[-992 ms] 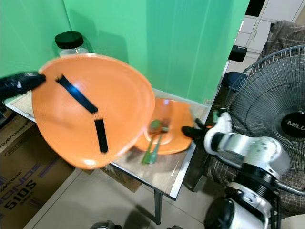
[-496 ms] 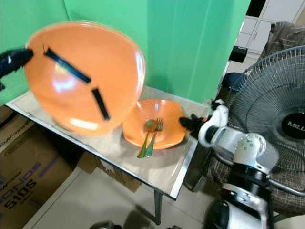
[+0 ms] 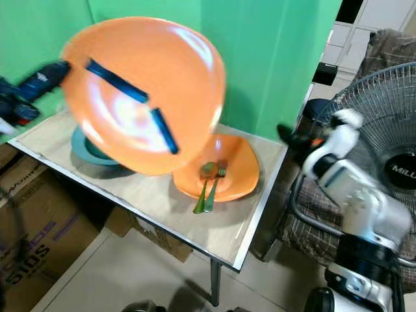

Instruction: Setting the table

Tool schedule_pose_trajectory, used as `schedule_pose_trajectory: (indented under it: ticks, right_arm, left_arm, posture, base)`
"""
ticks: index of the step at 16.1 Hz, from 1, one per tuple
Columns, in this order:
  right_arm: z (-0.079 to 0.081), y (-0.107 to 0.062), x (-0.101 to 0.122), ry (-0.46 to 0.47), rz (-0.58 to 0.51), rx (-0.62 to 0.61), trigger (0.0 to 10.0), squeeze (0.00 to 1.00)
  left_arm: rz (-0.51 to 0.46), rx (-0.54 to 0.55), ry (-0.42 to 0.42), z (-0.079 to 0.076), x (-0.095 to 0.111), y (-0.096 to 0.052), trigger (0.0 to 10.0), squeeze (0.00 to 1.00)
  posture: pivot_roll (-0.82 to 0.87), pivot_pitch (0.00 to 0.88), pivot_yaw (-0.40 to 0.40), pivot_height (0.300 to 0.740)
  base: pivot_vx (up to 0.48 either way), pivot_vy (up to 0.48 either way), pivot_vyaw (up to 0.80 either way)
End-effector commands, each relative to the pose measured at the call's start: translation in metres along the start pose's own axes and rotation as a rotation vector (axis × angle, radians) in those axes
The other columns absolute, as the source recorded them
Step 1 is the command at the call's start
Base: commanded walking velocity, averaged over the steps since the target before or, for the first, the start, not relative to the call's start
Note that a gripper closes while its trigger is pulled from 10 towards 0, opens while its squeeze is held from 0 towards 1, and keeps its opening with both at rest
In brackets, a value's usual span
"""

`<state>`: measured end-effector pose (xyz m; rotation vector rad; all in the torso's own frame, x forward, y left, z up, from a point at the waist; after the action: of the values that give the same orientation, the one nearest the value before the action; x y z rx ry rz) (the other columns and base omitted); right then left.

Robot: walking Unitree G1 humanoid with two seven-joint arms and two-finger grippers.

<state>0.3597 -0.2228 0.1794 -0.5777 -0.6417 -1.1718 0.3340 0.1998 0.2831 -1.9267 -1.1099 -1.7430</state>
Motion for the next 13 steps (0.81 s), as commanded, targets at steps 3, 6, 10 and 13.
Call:
schedule_pose_trajectory:
  ticks: [3, 6, 10, 13]
  right_arm:
    - [0.046, -0.008, -0.004, 0.111, -0.018, 0.260, 10.0, 1.00]
    - [0.088, -0.015, -0.032, 0.147, 0.093, 0.462, 10.0, 0.00]
    - [0.112, -0.025, -0.046, 0.209, 0.156, 0.595, 10.0, 0.00]
    - [0.071, -0.006, -0.020, 0.215, 0.000, 0.359, 10.0, 0.00]
  left_arm:
    - [-0.060, -0.088, -0.054, -0.016, -0.004, 0.016, 0.0, 0.00]
    - [-0.108, -0.143, -0.107, -0.027, -0.007, 0.028, 0.0, 0.00]
    - [-0.101, -0.145, -0.143, -0.030, -0.021, 0.037, 0.0, 0.00]
    - [-0.101, -0.144, -0.148, -0.031, -0.023, 0.032, 0.0, 0.00]
  posture:
    - [0.03, 0.000, 0.044, 0.740]
    - [0.03, 0.000, 0.038, 0.740]
    - [0.04, 0.000, 0.032, 0.740]
    - [0.04, 0.000, 0.034, 0.740]
  base:
    - [0.000, 0.000, 0.00]
    - [0.000, 0.000, 0.00]
    - [0.000, 0.000, 0.00]
    - [0.000, 0.000, 0.00]
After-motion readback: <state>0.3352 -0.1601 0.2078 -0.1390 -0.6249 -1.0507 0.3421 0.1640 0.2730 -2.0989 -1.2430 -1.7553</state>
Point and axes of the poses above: a point about 5 cm out from each wrist's last joint towards the gripper, its own y axis pointing out of the wrist towards the gripper, its own x axis along the axis of the wrist's last joint, z = x × y, the point moved 6 cm from there along y, pointing out of the wrist towards the gripper, and after that the axes turned 13 degrees about y, right-handed, at the moved point
